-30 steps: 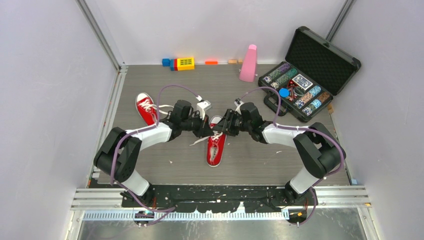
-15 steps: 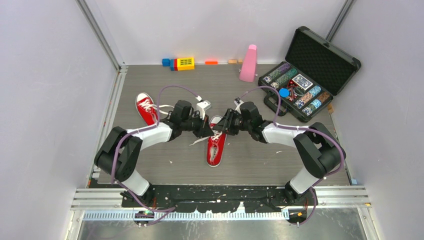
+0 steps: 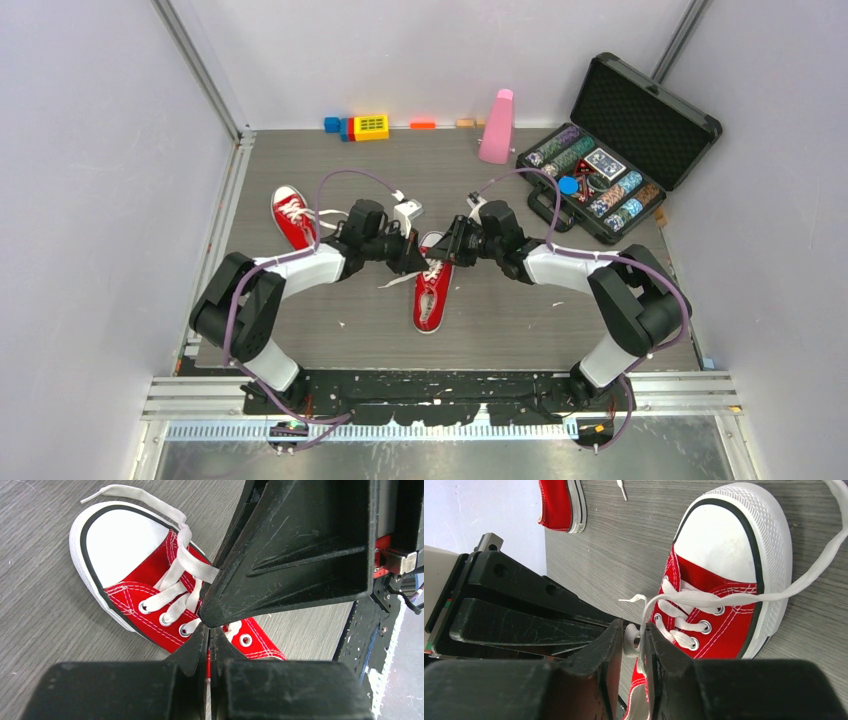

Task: Tie the shoes
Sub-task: Wrap the shoelace around the shoelace.

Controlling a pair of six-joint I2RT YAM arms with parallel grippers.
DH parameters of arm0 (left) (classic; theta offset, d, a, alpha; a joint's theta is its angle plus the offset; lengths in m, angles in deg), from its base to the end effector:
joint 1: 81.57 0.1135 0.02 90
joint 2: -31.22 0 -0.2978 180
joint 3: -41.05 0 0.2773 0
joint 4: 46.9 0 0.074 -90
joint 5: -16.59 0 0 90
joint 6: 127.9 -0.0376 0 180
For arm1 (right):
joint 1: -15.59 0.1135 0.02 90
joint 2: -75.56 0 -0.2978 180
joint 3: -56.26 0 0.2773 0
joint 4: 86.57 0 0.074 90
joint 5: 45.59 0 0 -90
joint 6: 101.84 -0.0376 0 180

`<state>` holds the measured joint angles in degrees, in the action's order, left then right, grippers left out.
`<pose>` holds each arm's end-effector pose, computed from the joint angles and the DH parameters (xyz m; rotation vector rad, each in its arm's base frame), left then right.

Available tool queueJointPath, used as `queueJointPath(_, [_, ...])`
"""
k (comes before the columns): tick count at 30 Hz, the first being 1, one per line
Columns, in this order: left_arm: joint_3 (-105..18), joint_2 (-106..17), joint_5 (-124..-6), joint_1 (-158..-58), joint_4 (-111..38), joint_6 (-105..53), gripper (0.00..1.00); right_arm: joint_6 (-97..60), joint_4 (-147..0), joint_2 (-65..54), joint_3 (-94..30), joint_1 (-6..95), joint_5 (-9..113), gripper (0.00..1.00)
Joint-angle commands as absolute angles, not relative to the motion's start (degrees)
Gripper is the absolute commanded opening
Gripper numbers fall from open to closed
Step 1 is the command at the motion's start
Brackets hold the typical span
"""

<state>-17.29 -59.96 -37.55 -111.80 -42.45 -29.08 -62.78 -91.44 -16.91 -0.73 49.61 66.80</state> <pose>0.2846 -0.1913 0.1976 0.7746 2.1500 -1.0618 0.2839 0.2090 0.1947 0.0826 2.3401 1.2357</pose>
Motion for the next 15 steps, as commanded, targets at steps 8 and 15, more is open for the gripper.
queueJointPath(8, [-18.38,-58.87,-36.43,-111.47,-45.25,-29.55,0.00,-61.99,-92.51,-16.89,-2.37,49.67,67.27,0.43])
queueJointPath(15, [-19.11,-59.50,-36.11,-111.51,-45.34,-29.55,0.00,-62.57,-93.37,-18.04,-2.52,49.69,67.94,0.41])
